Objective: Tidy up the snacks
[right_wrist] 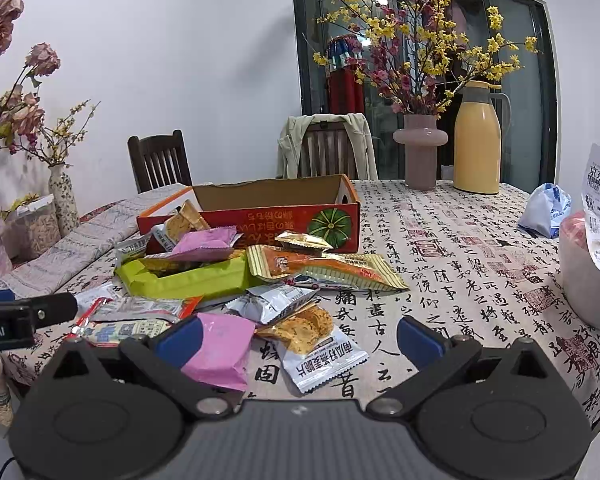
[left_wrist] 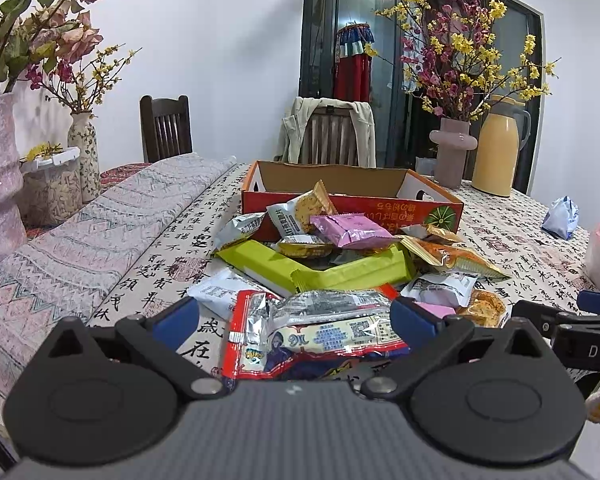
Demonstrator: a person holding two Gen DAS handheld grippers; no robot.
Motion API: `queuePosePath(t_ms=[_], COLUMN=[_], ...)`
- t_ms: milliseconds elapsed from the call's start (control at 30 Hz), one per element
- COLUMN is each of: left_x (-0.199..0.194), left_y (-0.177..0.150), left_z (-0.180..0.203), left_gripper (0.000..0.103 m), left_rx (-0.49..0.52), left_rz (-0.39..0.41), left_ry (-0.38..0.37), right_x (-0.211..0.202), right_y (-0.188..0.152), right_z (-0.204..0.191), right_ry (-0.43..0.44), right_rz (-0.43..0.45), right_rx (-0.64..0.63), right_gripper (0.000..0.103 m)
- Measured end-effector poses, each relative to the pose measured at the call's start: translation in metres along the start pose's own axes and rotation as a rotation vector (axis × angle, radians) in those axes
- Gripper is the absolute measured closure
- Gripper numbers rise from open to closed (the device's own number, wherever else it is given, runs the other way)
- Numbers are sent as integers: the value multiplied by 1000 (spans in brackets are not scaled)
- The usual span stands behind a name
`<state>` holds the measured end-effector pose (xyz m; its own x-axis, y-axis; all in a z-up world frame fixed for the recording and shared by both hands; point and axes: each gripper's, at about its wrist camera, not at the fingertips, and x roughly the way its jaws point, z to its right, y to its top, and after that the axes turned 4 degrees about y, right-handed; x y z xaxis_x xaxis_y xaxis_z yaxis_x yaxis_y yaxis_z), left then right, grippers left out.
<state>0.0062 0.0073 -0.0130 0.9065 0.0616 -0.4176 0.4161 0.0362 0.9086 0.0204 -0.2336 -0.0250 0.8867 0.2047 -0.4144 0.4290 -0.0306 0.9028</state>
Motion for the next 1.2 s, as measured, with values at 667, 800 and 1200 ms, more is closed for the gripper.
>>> queuePosePath(t_ms=[667, 800, 1200], left_x=[2, 2, 2], left_y=[-1, -1, -2], left_z=[-1, -2, -5], left_gripper=[0, 0, 0], left_rx=[-9, -16, -28], left_rz=[-5, -8, -10], left_ry=[-3, -16, -26], right_x=[0, 1, 2], right_y=[-1, -1, 0], right_z=[0, 0, 1], right_ry=[3, 2, 1], right_rz=[-3, -6, -13], right_rx=[-3, -1, 4], right_gripper=[0, 0, 0])
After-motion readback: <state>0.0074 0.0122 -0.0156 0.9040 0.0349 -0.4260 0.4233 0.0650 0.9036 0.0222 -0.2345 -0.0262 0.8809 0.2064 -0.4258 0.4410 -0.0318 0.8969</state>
